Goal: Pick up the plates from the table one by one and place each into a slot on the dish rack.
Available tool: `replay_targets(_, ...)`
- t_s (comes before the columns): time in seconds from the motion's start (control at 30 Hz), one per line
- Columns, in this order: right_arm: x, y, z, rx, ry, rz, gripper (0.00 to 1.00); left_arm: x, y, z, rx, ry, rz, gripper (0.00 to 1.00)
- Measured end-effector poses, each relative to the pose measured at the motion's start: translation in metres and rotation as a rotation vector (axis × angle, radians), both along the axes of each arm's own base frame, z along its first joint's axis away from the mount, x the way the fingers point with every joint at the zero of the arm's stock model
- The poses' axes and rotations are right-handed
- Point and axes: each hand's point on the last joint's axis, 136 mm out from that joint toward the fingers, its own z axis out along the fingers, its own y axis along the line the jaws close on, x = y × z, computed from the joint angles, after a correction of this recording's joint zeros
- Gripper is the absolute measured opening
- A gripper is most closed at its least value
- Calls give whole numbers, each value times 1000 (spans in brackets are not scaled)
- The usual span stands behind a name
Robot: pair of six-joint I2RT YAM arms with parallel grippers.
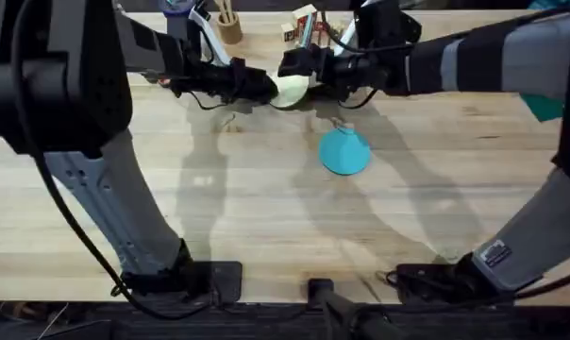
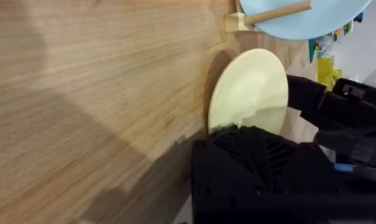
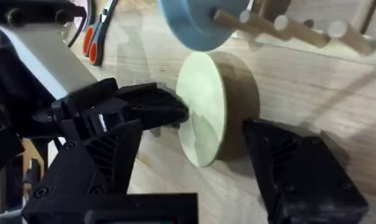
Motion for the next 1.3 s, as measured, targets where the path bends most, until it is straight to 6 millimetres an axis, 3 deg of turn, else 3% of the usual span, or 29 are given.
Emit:
replay_targets(0.4,-4,10,-3,-24,1,-20,835,0,0,0,0,0,0,39)
replay_targets(0.63,-2,10,-5,-34,11,-63,450,0,0,0,0,0,0,39)
replay_targets(0.77,0,8,-5,-39,15,-83,297,0,0,0,0,0,0,39)
replay_targets(0.83,2,5,-7,-47,16,-97,88,0,1,0,-1,1,1,40)
replay_targets(0.87,3,4,-6,-43,20,-103,53,0,1,0,-2,1,3,40)
replay_targets(1.3,3,5,-5,-36,14,-100,32,0,2,0,-2,4,5,39)
